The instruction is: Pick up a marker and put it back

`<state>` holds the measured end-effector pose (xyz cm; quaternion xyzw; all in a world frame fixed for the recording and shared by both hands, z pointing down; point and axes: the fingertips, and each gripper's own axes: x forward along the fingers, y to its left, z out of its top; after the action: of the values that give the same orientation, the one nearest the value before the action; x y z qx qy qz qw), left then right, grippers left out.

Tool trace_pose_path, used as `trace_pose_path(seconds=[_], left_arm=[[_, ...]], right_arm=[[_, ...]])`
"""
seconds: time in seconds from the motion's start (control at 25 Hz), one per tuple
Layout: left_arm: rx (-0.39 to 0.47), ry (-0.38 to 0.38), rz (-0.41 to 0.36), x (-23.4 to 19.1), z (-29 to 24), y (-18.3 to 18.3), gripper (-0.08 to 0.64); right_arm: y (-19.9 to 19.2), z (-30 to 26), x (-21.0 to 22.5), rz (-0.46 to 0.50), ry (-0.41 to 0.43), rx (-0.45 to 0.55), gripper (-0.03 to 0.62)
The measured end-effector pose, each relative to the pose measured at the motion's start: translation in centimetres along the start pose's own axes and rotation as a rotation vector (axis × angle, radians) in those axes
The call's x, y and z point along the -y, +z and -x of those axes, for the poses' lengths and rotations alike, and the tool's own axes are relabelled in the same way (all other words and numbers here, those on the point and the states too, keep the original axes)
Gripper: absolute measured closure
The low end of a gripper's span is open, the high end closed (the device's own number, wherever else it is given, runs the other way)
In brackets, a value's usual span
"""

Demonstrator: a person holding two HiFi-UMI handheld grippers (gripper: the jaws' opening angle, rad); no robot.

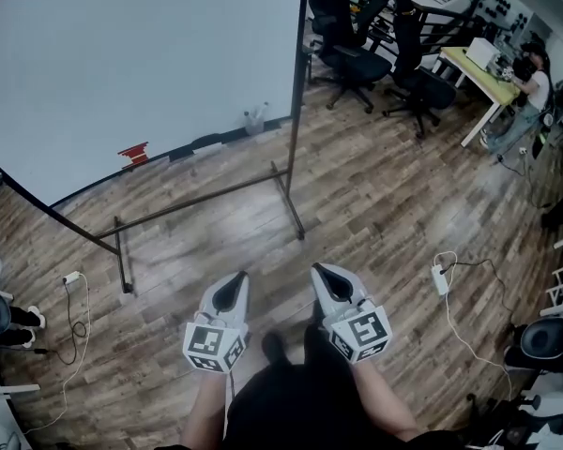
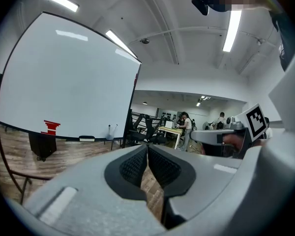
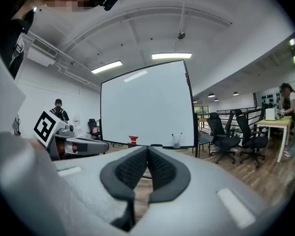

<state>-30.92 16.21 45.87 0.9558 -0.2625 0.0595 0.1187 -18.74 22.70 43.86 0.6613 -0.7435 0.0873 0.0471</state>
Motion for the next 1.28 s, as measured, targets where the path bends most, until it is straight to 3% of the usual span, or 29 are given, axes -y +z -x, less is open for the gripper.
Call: trace_pose_path(seconds=[0.16,0.36,0.8,1.28], left_arm=[[-0.015,0.014,0.005,-0.1,-1.9,-0.4,0.546],[-0.024,0.045,-0.001,-0.9,-4.4,0.2,0.546],[0.074,0.179,0.026,-2.2,-12.8,5.2,0.546],[0.057,0.242,0.037,1.2,-22.6,5.6,0.546]], right_arm=[[-0.3,-1.1,1.8,0.003,0.015,0.0,0.591],[0.9,-3.2,4.9,0.0,0.036,0.076,0.591],[4.9,-9.1,14.0,0.027,0.129,0.099,0.591],[4.3,-11.7,23.9,-0.011,0.2,0.071,0.591]])
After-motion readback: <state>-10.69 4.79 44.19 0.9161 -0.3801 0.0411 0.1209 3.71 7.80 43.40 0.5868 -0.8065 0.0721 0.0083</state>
